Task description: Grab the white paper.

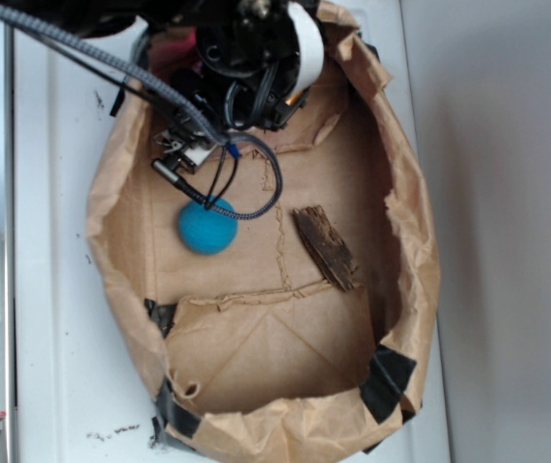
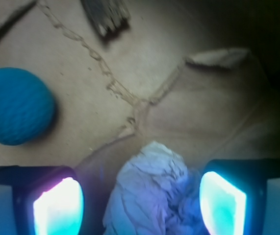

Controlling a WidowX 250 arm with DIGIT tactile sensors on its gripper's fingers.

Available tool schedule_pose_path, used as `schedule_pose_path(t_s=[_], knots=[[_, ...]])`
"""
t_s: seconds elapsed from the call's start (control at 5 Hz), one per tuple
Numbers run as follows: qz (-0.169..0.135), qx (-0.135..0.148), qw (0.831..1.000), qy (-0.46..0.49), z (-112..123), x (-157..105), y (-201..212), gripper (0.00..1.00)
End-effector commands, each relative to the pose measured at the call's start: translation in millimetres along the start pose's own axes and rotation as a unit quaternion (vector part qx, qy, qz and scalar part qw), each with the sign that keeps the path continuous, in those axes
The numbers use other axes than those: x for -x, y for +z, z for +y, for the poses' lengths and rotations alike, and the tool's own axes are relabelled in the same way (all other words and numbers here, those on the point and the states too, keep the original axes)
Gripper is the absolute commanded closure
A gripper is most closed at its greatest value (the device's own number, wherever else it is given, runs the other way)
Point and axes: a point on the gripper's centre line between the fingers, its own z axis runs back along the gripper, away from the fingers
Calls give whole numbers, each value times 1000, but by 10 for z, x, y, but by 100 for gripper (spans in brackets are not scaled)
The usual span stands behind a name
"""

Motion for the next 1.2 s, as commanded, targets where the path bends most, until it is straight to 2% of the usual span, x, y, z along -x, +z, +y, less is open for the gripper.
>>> schedule_pose_path(t_s=[0.0, 0.2, 0.4, 1.0], knots=[[51, -58, 997, 5, -16, -260, -220, 0], [65, -66, 996, 5, -11, -292, -298, 0], [51, -64, 996, 18, 16, -272, -247, 100], [42, -71, 996, 22, 47, -251, -188, 100]])
